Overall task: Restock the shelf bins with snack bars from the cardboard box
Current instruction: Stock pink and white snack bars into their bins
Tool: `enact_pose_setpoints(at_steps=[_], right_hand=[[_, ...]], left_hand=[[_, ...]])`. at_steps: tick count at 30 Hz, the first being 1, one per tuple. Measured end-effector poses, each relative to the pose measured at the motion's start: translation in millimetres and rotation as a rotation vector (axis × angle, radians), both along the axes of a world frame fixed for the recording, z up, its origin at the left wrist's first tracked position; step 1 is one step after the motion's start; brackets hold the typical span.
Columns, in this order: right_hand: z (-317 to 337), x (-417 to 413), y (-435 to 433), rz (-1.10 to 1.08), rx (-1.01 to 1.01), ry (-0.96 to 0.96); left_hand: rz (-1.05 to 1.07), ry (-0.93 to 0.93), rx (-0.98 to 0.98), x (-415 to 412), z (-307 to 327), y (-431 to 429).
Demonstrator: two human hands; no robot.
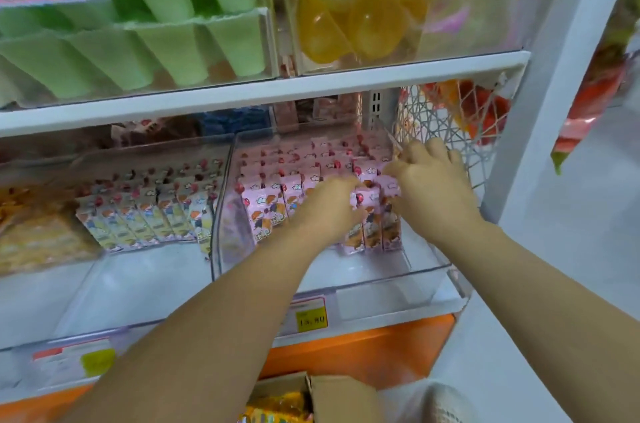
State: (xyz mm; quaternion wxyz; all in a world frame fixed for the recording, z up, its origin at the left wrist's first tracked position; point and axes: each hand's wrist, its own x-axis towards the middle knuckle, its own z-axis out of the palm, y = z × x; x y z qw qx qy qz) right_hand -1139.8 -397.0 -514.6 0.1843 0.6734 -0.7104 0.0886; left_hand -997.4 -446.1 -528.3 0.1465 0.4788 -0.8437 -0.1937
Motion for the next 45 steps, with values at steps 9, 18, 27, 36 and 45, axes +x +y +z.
enact_pose_setpoints(at_steps=[9, 18, 27, 36, 45], right_hand=[[-6, -9, 15, 0.111, 0.078, -0.31], [-23, -7, 38, 0.264, -0.237, -0.336], [-42, 55, 92, 0.447, -0.299, -0.499], [-119, 137, 151, 0.55, 0.044, -0.685], [-184, 173, 135, 0.426, 0.612, -0.195]], left_hand=[[0.027, -0.002, -0.185, -9, -15, -12], [-0.028, 0.174, -0.111, 13, -11, 4], [-0.088, 0.313, -0.231, 72, -2, 73], [0.003, 0.212, -0.221, 192, -64, 184], [0.335, -0.234, 0.195, 298, -159, 204]])
